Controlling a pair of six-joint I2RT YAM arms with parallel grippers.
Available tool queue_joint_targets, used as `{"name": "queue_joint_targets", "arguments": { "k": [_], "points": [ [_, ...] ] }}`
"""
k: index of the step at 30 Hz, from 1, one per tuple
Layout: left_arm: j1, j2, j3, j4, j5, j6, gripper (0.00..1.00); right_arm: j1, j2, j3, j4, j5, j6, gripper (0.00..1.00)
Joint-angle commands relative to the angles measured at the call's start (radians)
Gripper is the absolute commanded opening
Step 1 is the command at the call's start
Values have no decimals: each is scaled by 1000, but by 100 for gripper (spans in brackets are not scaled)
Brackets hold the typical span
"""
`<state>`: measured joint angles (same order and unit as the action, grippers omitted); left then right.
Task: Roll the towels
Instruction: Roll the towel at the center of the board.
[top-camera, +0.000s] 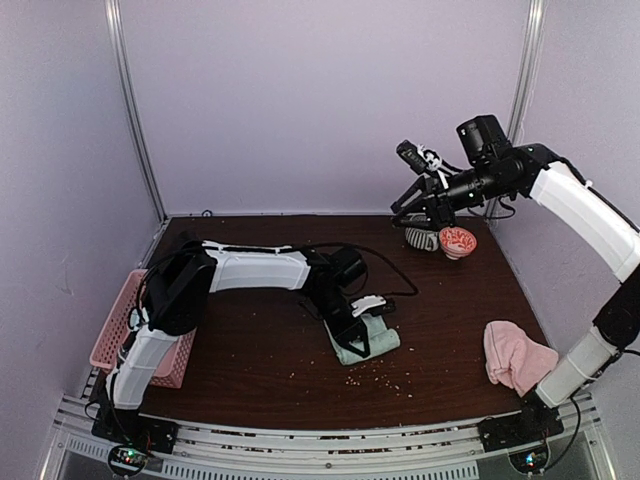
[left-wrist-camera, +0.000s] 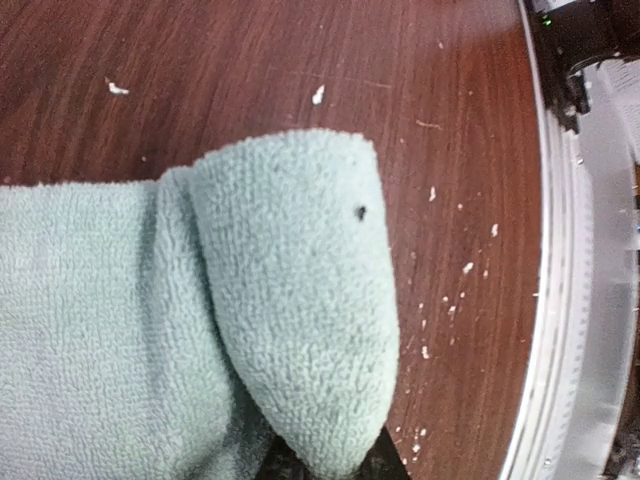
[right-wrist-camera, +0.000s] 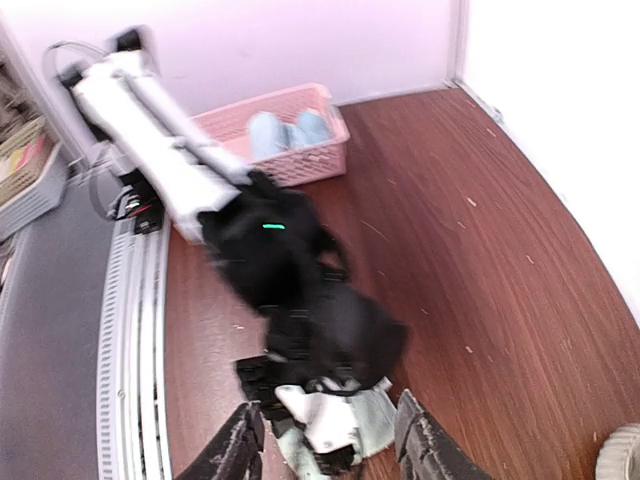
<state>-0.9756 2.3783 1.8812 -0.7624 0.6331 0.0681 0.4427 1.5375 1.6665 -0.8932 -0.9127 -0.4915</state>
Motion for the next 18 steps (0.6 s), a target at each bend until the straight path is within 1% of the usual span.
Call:
{"name": "queue_joint_targets", "arguments": {
  "k": [1,3,6,8,9,11,14,16,18],
  "points": [
    [44,102,7,-69,197,-91,0,57,-33,-44,-115,-130,-207,47],
    [64,112,0,-68,216,-106,0,117,-38,-72,-169,-61,-286,46],
    [71,121,-10,-65,218,-108,0,201,-38,-176,-100,120,-222,45],
    [71,123,-15,-66,216,-106,0,252,-41,-251,-74,220,-238,44],
    [72,124,-18,-65,214,-105,0,282,-43,-297,-40,293,-233,44],
    [73,128,-23,-66,206,-105,6,348,-48,-391,53,454,-228,44],
    [76,133,-25,-66,201,-107,6,421,-31,-523,166,650,-226,45],
    [77,135,-27,-66,201,-106,6,448,-10,-585,267,768,-191,47],
    [78,135,-27,-65,200,-106,6,457,21,-612,324,817,-184,50]
  ]
}}
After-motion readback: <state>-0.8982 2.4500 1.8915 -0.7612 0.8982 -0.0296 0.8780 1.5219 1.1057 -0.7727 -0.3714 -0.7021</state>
